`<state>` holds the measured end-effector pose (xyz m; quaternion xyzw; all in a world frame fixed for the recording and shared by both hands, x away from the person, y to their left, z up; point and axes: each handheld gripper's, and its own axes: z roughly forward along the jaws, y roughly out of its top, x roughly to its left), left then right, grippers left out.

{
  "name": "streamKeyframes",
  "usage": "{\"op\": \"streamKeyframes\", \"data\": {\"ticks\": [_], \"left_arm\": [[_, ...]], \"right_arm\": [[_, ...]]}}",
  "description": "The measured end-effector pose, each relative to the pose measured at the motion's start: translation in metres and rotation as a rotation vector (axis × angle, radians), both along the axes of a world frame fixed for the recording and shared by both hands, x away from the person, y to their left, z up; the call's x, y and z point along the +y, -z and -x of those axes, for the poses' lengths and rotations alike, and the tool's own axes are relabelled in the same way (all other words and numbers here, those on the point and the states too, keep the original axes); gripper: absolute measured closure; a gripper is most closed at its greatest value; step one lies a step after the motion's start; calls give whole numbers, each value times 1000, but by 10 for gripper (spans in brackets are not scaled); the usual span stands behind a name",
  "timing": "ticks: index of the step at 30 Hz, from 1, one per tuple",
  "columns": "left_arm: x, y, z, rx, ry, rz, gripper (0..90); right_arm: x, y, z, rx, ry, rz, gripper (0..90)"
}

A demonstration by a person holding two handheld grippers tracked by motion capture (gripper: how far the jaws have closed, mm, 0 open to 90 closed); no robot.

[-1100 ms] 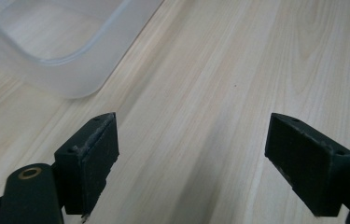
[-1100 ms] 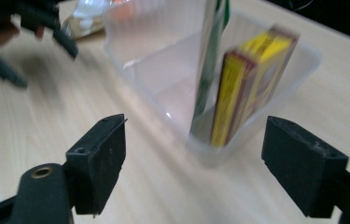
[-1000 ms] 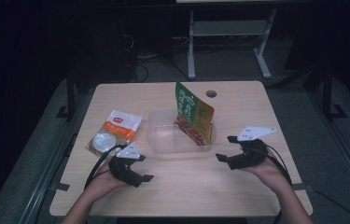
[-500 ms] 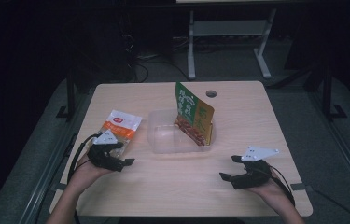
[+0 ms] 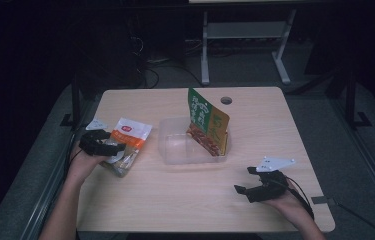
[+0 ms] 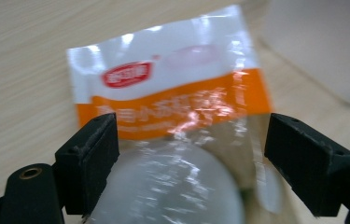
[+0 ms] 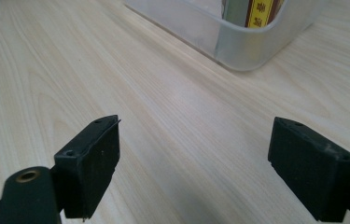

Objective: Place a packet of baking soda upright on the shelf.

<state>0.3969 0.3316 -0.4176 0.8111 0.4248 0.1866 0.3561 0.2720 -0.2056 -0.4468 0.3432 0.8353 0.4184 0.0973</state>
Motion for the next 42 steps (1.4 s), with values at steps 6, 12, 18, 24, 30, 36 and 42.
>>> {"op": "streamKeyframes", "data": {"ticks": [6,12,18,24,30,36,42], "left_arm": [[10,13,-20,55,-42,15,200],[24,30,-36,139,-87,37,227],[29,33,-35,181,-47,78,330],[25,35,-35,197,-24,60,433],[27,36,-35,215,-20,59,611],[27,38,-32,225,-4,85,845],[30,35,-30,215,19,84,888]], "right_arm": [[0,1,-2,1,-2,-2,159],[2,3,-4,1,-4,17,156],[1,2,-4,-4,-2,27,157],[1,2,-3,-3,-2,31,158],[2,2,-3,-5,-4,30,160],[4,3,-3,-2,-13,37,161],[5,3,-3,-4,-14,40,160]]}}
